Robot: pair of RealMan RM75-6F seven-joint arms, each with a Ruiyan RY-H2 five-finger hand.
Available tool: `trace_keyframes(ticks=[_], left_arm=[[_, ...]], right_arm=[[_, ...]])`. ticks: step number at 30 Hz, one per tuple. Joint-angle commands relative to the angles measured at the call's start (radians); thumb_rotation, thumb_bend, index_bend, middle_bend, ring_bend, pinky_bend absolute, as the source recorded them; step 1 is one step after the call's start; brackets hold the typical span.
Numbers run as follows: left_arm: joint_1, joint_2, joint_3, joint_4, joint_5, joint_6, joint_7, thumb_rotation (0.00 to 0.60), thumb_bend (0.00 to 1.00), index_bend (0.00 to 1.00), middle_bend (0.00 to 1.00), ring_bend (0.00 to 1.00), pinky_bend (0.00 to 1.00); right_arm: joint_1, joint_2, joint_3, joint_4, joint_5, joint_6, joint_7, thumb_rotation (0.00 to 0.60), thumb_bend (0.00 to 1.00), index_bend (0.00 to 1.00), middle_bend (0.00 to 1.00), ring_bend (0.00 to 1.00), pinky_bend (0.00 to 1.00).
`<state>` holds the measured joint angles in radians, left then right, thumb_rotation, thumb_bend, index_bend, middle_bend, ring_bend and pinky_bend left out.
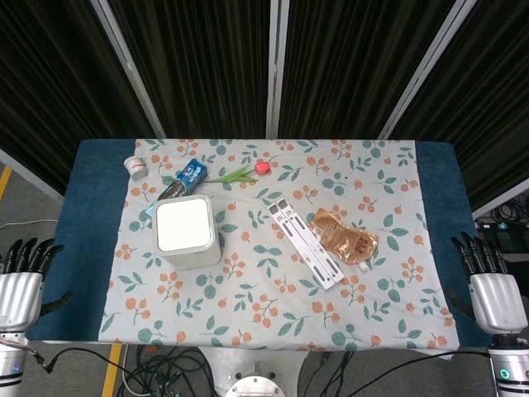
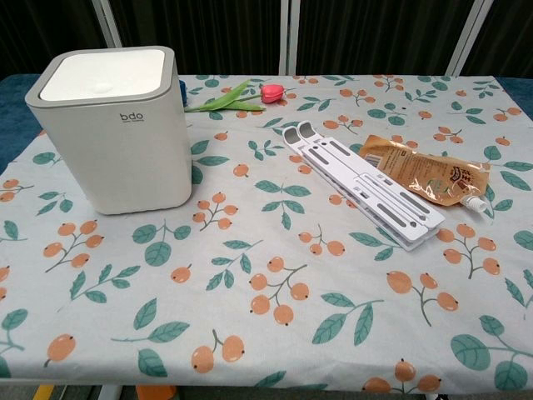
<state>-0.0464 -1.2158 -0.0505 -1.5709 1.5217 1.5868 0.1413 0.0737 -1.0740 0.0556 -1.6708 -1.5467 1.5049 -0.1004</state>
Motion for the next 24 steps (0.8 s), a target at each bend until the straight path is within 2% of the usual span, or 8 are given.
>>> trace_keyframes(ticks=[1, 10, 16, 19, 20, 21, 24], left_arm=[[0.006, -0.039, 0.001, 0.026, 0.012, 0.017, -0.017, 0.600, 0.00, 0.20, 0.14, 0.06, 0.00], [-0.010, -0.012, 0.008, 0.029, 0.052, 0.009, -0.039, 0.600, 0.00, 0.20, 0.14, 0.06, 0.00], [-0.096, 0.031, 0.002, 0.015, 0.146, -0.053, -0.100, 0.600, 0.00, 0.20, 0.14, 0.06, 0.00], [-0.156, 0.065, 0.000, -0.019, 0.208, -0.094, -0.133, 0.600, 0.00, 0.20, 0.14, 0.06, 0.00], [-0.164, 0.172, 0.006, -0.044, 0.248, -0.073, -0.226, 0.600, 0.00, 0.20, 0.14, 0.06, 0.00], [-0.207, 0.151, 0.027, -0.062, 0.288, -0.149, -0.221, 0.600, 0.00, 0.20, 0.14, 0.06, 0.00], [-0.284, 0.146, 0.008, -0.090, 0.294, -0.234, -0.235, 0.600, 0.00, 0.20, 0.14, 0.06, 0.00]], right_arm=[[0.001, 0.001, 0.001, -0.002, 0.001, -0.001, -0.003, 0.600, 0.23, 0.00, 0.02, 0.00, 0.00], [0.003, 0.036, -0.001, -0.027, -0.018, 0.003, 0.017, 0.600, 0.23, 0.00, 0.02, 0.00, 0.00], [0.010, 0.095, 0.015, -0.077, -0.050, 0.030, 0.007, 0.600, 0.23, 0.00, 0.02, 0.00, 0.00], [0.008, 0.121, 0.019, -0.103, -0.066, 0.047, 0.006, 0.600, 0.23, 0.00, 0.02, 0.00, 0.00], [0.006, 0.128, 0.021, -0.111, -0.069, 0.052, 0.003, 0.600, 0.23, 0.00, 0.02, 0.00, 0.00], [0.006, 0.132, 0.022, -0.116, -0.069, 0.054, 0.001, 0.600, 0.23, 0.00, 0.02, 0.00, 0.00], [0.007, 0.138, 0.022, -0.125, -0.065, 0.050, -0.002, 0.600, 0.23, 0.00, 0.02, 0.00, 0.00]])
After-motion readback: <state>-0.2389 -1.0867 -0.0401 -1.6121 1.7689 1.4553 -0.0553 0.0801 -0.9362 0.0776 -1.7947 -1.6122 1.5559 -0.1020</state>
